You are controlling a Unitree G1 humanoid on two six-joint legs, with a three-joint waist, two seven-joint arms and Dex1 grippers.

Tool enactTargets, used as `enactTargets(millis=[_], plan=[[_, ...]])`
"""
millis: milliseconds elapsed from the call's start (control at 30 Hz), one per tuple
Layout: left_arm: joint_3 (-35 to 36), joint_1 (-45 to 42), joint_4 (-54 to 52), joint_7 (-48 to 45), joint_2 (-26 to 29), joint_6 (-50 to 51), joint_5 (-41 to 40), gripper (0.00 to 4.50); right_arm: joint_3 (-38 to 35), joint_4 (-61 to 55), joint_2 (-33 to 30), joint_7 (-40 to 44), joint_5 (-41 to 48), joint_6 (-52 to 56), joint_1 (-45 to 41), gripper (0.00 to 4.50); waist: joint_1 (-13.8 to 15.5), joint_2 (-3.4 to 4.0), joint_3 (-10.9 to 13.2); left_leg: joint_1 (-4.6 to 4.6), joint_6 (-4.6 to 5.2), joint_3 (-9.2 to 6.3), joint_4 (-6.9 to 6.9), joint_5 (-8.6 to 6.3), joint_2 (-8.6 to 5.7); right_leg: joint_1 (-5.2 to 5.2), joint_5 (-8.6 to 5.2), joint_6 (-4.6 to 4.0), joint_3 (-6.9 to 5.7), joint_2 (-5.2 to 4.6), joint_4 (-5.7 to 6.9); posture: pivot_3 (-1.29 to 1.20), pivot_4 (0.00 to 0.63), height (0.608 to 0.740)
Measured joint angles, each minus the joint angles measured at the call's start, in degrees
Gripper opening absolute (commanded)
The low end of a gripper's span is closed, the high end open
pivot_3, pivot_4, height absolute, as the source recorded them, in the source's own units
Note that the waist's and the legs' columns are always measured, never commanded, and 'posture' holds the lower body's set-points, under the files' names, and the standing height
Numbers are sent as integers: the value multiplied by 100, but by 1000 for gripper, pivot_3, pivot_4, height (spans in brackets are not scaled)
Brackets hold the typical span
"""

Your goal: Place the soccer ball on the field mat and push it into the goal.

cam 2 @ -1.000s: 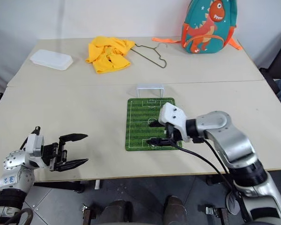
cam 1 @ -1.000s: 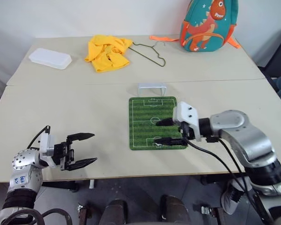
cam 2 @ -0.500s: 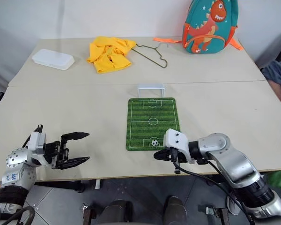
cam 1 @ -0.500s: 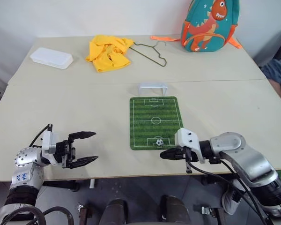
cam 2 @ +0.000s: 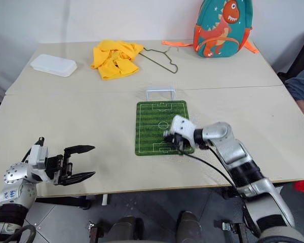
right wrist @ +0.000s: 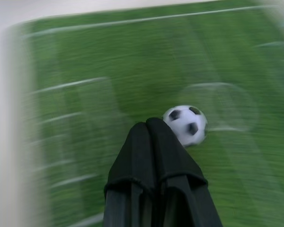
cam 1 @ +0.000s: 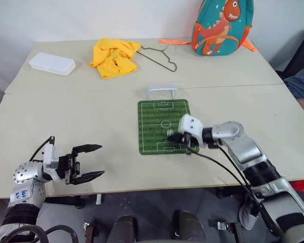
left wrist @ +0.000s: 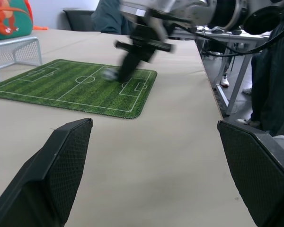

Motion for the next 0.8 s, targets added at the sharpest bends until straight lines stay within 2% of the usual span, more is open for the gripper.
enactTargets(millis=[100, 333, 667, 800], plan=[[128, 43, -7, 0, -1, 18, 0, 4500, -388, -665, -16, 49, 345, 288, 85, 8, 4, 0, 0, -1, -5, -4, -14, -5, 6, -3, 0, 0, -7, 7, -6, 0, 150, 740], [130, 40, -55, 0, -124, 98, 39, 4500, -513, -1587, -163, 197, 794, 857, 655, 8, 6, 0, 0, -4, 3, 4, -11, -14, 5, -1, 2, 4, -4, 7, -20, 0, 150, 740], [46, -157, 11, 18, -140, 777, 512, 4500, -876, -1705, -787, 379, 888, 953, 1002, 8, 0, 0, 0, -3, 3, 6, -12, -15, 6, -2, 2, 4, -4, 8, -21, 0, 150, 740], [61, -296, 65, 615, -148, 1330, 836, 4500, -1119, -1490, -1147, 462, 883, 845, 1391, 8, 30, -2, 1, -3, 3, 6, -10, -15, 5, 1, 3, 5, -4, 7, -22, 0, 150, 740]])
